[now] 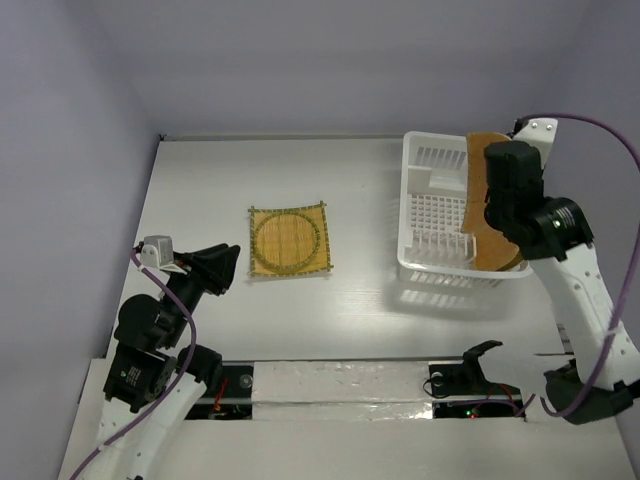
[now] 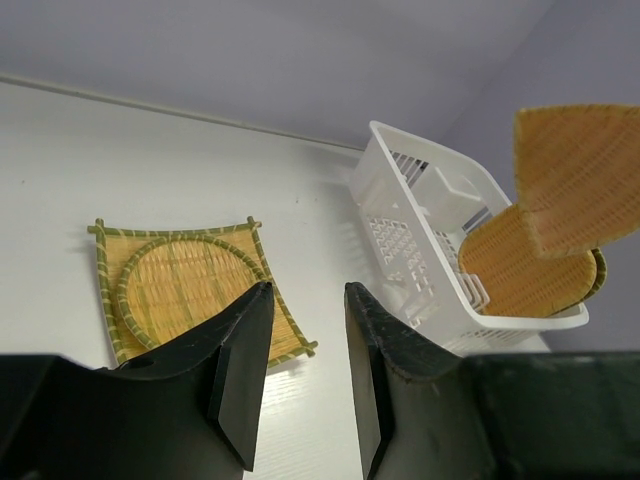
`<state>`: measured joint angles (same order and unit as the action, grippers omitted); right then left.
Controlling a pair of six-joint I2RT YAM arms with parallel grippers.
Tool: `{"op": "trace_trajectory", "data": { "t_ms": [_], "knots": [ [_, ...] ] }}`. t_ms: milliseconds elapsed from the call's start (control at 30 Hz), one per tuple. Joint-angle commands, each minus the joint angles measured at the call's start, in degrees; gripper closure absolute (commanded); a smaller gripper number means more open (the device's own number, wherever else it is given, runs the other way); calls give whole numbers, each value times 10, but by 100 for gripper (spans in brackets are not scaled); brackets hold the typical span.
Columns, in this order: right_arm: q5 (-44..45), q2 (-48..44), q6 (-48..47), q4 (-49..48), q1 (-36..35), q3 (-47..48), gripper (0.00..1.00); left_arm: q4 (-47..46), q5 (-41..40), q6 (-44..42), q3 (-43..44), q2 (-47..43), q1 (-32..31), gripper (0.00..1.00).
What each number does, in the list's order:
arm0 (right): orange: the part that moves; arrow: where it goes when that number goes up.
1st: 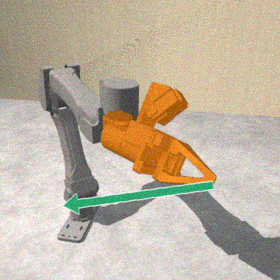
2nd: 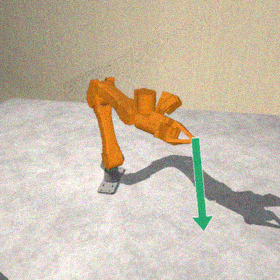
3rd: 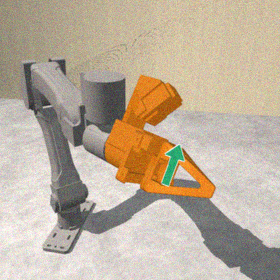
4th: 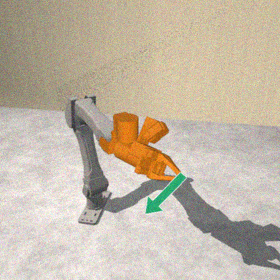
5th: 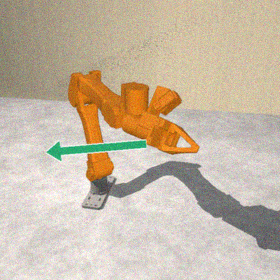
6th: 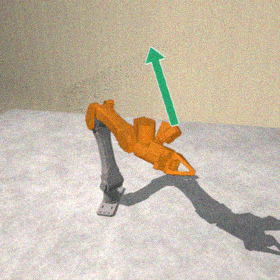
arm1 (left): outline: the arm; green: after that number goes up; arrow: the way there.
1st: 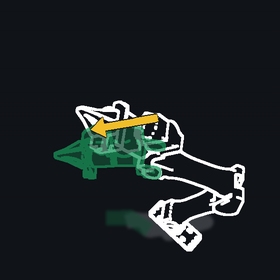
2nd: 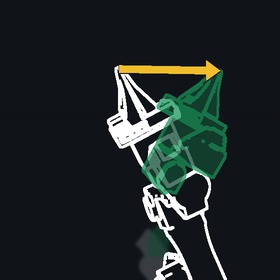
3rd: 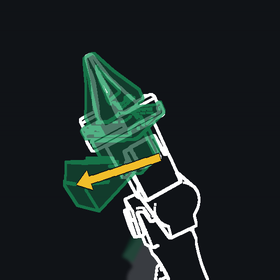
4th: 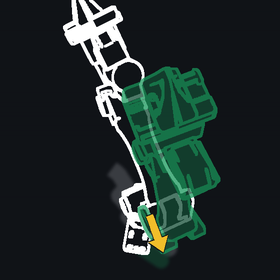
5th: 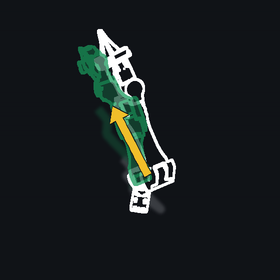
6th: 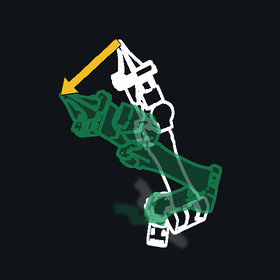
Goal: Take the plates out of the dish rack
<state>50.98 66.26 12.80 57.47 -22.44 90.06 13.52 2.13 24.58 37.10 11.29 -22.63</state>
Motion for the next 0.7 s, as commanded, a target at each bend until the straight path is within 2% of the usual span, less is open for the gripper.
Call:
{"op": "trace_trajectory", "data": {
  "t_ms": [0,133,233,267,300,367,500,667],
  "knots": [
    [-38,-57,18,-88,-44,21,100,-27,5,0,4,4,6,68],
    [-139,-86,57,-182,-86,-28,100,-26,4,0,4,8,12,68],
    [-247,-92,110,-292,-109,-96,100,-25,3,1,4,10,17,68],
    [-316,-90,129,-366,-115,-117,100,-26,3,0,4,10,17,68],
    [-356,-81,168,-409,-115,-164,100,-26,3,0,4,12,17,68],
    [-436,-57,211,-512,-128,-201,100,-26,2,1,4,14,22,68],
    [-476,59,292,-623,-172,-230,100,-25,2,1,4,17,22,68],
    [-540,168,387,-756,-192,-249,100,-26,3,1,4,21,28,68]
  ]
}}
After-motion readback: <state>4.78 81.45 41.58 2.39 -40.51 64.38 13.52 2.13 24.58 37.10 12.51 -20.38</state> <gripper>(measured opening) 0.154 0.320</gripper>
